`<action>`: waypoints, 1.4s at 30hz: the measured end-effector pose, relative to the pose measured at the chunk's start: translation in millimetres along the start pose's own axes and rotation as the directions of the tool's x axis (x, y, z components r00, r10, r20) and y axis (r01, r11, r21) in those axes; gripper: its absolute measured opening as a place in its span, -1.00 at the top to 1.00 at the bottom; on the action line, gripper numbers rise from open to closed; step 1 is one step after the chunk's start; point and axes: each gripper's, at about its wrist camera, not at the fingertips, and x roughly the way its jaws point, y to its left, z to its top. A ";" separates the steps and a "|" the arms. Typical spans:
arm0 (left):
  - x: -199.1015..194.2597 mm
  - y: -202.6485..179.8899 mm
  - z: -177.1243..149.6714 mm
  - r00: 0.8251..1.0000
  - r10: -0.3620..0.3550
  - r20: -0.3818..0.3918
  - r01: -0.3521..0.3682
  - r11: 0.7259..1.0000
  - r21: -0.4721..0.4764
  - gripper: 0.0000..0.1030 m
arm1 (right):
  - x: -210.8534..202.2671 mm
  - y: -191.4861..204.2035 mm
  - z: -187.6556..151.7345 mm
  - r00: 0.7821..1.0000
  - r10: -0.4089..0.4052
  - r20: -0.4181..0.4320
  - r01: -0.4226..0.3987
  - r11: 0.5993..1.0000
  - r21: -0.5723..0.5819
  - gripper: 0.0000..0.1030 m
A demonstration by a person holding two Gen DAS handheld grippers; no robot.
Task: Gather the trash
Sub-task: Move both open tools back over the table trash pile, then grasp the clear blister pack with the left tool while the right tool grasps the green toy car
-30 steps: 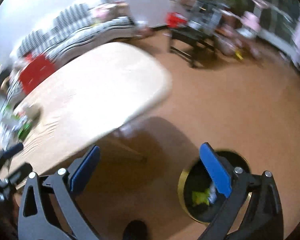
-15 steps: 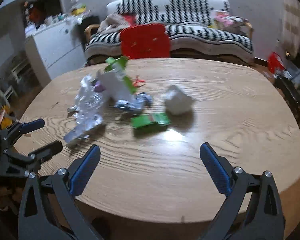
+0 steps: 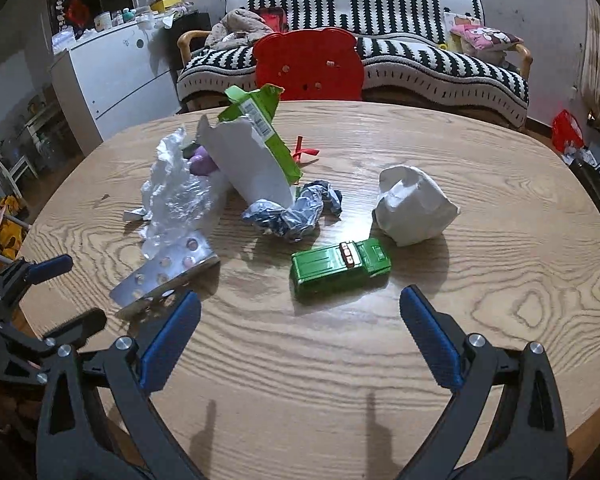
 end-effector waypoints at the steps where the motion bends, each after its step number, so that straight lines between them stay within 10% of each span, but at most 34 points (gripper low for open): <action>1: 6.1 -0.4 -0.6 1.000 -0.003 -0.011 0.003 1.000 -0.004 -0.87 | 3.6 -2.1 0.8 1.000 0.009 -0.004 -0.009 1.000 -0.004 -0.87; 15: 58.3 -10.5 11.5 0.994 -0.017 -0.111 0.012 0.999 -0.047 -0.84 | 78.4 -22.2 8.4 0.992 -0.040 -0.119 0.031 0.997 -0.076 -0.88; 23: 57.2 -32.2 18.1 0.994 0.042 -0.097 -0.040 0.999 0.025 0.53 | 75.8 -21.2 14.9 0.994 -0.026 -0.103 0.018 0.997 -0.071 -0.55; 33: 23.0 -45.1 18.9 0.997 0.004 -0.077 -0.004 1.000 0.007 0.64 | 3.6 -27.2 10.7 1.000 -0.005 -0.005 0.005 0.998 -0.063 -0.55; 42: -2.6 -132.6 32.0 0.993 -0.117 -0.015 0.117 0.987 0.111 0.64 | -102.3 -100.9 -34.4 0.988 -0.118 0.098 0.115 0.993 0.035 -0.55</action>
